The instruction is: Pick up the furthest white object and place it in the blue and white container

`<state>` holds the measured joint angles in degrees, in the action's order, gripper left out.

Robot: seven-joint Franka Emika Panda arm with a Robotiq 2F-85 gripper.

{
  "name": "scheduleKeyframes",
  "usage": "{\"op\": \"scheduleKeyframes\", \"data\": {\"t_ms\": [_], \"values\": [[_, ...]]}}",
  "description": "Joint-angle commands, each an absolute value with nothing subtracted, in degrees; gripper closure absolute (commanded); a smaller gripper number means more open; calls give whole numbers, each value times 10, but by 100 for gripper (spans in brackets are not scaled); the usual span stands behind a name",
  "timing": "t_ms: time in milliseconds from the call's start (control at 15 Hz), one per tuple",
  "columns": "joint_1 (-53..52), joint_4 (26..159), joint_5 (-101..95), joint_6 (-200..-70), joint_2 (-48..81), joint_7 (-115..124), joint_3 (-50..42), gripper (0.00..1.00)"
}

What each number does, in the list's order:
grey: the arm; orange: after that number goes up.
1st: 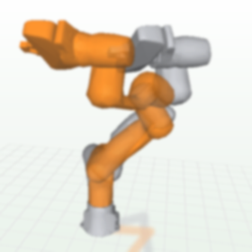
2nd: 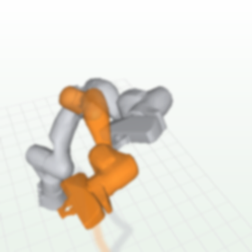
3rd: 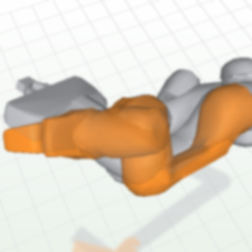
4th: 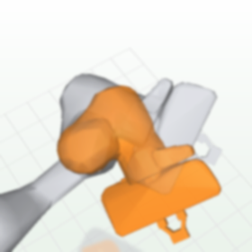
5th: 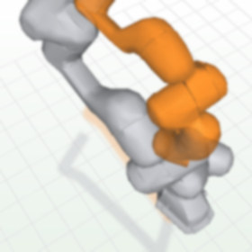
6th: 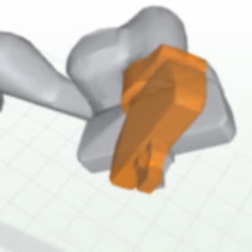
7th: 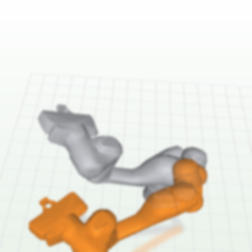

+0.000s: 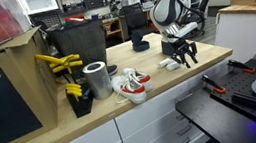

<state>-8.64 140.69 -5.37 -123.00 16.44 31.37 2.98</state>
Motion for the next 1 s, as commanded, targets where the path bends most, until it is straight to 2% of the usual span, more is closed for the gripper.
{"op": "scheduleKeyframes", "data": {"t_ms": [0, 133, 200, 933], "values": [[-103, 1410, -51, -1263, 170, 304, 36, 85], [-110, 1408, -57, -1284, 173, 307, 36, 99], [-112, 1408, -61, -1296, 174, 308, 34, 100], [-165, 1413, -283, -1470, 159, 383, -24, 100]]}}
